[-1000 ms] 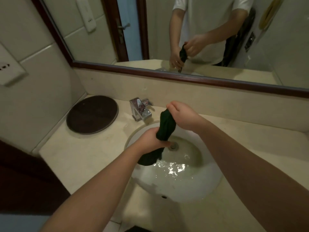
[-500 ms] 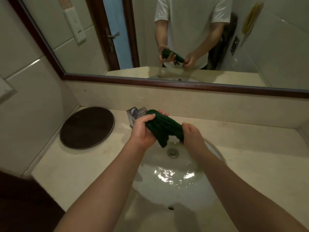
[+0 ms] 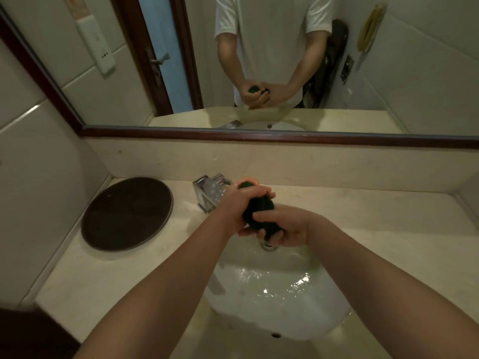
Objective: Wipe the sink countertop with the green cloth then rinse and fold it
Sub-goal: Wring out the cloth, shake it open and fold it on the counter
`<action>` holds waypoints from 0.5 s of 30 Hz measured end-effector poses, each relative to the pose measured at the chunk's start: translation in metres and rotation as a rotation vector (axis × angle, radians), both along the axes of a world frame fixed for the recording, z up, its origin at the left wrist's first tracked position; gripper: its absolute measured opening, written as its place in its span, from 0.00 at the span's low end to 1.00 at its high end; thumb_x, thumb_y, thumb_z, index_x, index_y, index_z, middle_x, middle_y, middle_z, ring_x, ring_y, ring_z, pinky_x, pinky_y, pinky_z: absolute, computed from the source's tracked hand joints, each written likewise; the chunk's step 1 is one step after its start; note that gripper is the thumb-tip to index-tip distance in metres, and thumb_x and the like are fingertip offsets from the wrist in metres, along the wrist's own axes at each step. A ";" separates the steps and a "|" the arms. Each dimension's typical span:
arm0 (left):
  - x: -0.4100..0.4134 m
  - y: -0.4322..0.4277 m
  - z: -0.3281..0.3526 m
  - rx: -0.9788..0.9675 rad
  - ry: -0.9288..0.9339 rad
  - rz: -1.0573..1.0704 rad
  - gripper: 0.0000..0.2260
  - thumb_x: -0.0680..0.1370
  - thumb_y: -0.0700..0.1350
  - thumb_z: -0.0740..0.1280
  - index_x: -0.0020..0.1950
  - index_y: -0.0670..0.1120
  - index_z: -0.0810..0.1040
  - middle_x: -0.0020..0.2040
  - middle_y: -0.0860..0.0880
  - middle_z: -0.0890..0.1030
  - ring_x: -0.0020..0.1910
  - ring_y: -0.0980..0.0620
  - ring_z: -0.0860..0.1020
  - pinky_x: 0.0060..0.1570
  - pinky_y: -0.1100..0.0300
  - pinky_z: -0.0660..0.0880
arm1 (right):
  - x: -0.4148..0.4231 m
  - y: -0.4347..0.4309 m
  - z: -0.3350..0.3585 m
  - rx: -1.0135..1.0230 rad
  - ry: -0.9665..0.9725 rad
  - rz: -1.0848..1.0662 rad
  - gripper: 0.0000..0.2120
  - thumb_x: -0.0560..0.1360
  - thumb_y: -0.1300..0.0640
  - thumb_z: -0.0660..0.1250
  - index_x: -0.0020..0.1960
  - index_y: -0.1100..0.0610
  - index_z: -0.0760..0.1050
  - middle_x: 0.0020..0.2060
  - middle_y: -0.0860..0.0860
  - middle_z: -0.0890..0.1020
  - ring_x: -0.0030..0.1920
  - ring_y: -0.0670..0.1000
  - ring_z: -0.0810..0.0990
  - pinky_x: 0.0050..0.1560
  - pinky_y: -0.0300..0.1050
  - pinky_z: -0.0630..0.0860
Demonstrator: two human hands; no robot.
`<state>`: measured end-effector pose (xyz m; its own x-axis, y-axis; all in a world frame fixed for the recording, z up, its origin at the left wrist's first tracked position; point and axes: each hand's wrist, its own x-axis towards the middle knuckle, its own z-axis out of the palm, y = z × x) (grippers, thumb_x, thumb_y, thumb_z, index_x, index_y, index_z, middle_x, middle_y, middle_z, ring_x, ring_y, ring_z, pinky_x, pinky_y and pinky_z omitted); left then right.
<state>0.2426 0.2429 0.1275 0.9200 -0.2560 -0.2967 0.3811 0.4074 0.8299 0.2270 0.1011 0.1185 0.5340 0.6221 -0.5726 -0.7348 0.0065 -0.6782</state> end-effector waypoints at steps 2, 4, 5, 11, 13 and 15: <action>0.002 0.002 0.004 -0.021 0.008 -0.031 0.07 0.72 0.31 0.68 0.46 0.41 0.77 0.38 0.41 0.79 0.39 0.45 0.81 0.44 0.51 0.79 | 0.006 0.004 0.000 -0.152 -0.062 0.100 0.08 0.73 0.57 0.68 0.49 0.57 0.72 0.33 0.50 0.75 0.23 0.41 0.67 0.20 0.32 0.55; 0.003 0.001 0.002 0.072 0.033 -0.010 0.05 0.74 0.34 0.69 0.41 0.42 0.75 0.34 0.42 0.75 0.34 0.48 0.77 0.36 0.57 0.78 | 0.008 0.010 0.004 -0.311 -0.123 0.211 0.04 0.75 0.57 0.65 0.42 0.55 0.73 0.28 0.46 0.69 0.21 0.41 0.62 0.20 0.33 0.52; 0.004 -0.001 -0.001 0.143 0.046 0.017 0.08 0.76 0.38 0.69 0.37 0.43 0.74 0.33 0.43 0.74 0.31 0.49 0.75 0.33 0.59 0.76 | 0.006 0.012 0.007 -0.398 -0.162 0.251 0.08 0.76 0.58 0.62 0.38 0.54 0.70 0.25 0.45 0.67 0.21 0.42 0.60 0.21 0.33 0.51; 0.005 -0.012 -0.011 0.464 0.197 0.160 0.08 0.76 0.44 0.69 0.40 0.44 0.74 0.30 0.47 0.74 0.28 0.51 0.72 0.27 0.65 0.69 | -0.002 0.042 0.009 -0.968 -0.411 0.562 0.09 0.80 0.49 0.57 0.47 0.54 0.70 0.36 0.52 0.73 0.27 0.48 0.66 0.26 0.40 0.62; 0.003 -0.016 -0.018 0.547 0.228 0.252 0.03 0.74 0.40 0.68 0.41 0.43 0.76 0.33 0.46 0.75 0.33 0.48 0.73 0.32 0.62 0.69 | -0.011 0.053 0.010 -1.316 -0.713 0.749 0.12 0.82 0.49 0.57 0.56 0.55 0.73 0.48 0.52 0.77 0.39 0.49 0.71 0.40 0.42 0.69; 0.000 -0.019 -0.026 0.568 0.231 0.297 0.03 0.72 0.37 0.66 0.38 0.42 0.75 0.34 0.45 0.76 0.37 0.46 0.75 0.38 0.58 0.71 | -0.015 0.051 0.001 -1.357 -0.952 0.631 0.14 0.80 0.48 0.59 0.56 0.56 0.78 0.51 0.54 0.81 0.44 0.51 0.74 0.46 0.47 0.73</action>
